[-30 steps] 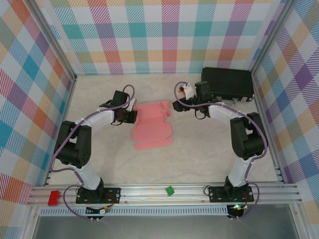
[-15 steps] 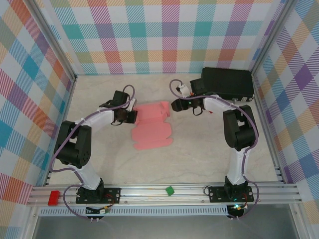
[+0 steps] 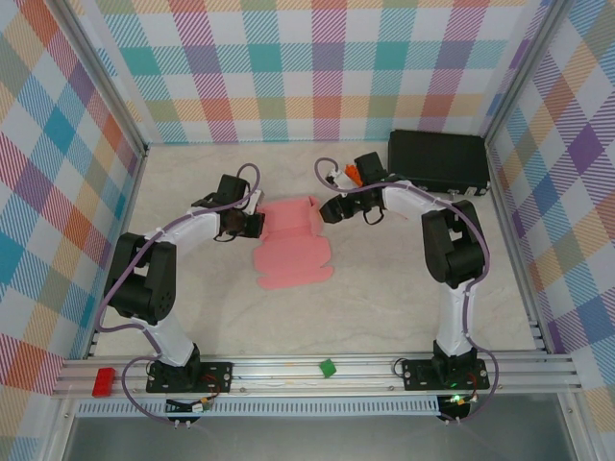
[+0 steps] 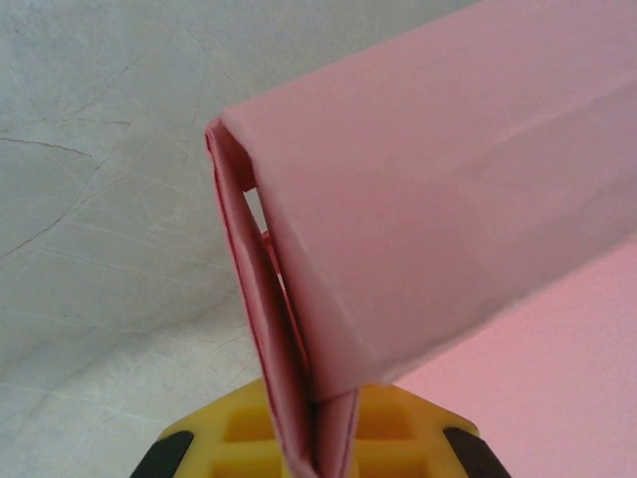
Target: Fold the paper box
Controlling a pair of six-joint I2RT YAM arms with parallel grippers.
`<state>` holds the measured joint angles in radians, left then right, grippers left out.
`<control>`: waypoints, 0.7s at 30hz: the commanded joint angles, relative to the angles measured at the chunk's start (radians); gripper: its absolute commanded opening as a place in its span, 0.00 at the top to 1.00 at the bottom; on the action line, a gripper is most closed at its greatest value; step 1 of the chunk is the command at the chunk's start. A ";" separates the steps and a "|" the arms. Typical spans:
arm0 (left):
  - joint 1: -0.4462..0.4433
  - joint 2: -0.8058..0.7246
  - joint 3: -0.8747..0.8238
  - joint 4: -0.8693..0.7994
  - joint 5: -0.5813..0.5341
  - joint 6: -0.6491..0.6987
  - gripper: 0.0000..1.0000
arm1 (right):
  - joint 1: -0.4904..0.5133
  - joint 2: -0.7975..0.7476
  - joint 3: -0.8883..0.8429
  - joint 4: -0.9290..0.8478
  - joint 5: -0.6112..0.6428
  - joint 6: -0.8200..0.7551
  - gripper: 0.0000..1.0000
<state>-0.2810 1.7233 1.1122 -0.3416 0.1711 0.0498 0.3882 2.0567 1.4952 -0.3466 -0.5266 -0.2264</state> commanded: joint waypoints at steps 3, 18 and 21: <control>-0.009 0.008 0.034 -0.019 0.006 0.007 0.95 | 0.017 0.036 0.051 -0.047 -0.089 -0.048 0.41; -0.009 -0.002 0.030 -0.020 0.014 0.001 0.95 | 0.062 0.069 0.090 -0.037 -0.100 -0.032 0.47; -0.009 -0.004 0.028 -0.022 0.021 -0.001 0.95 | 0.075 0.076 0.095 -0.020 -0.072 -0.020 0.52</control>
<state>-0.2810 1.7252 1.1175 -0.3420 0.1722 0.0494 0.4484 2.1170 1.5585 -0.3782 -0.5949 -0.2478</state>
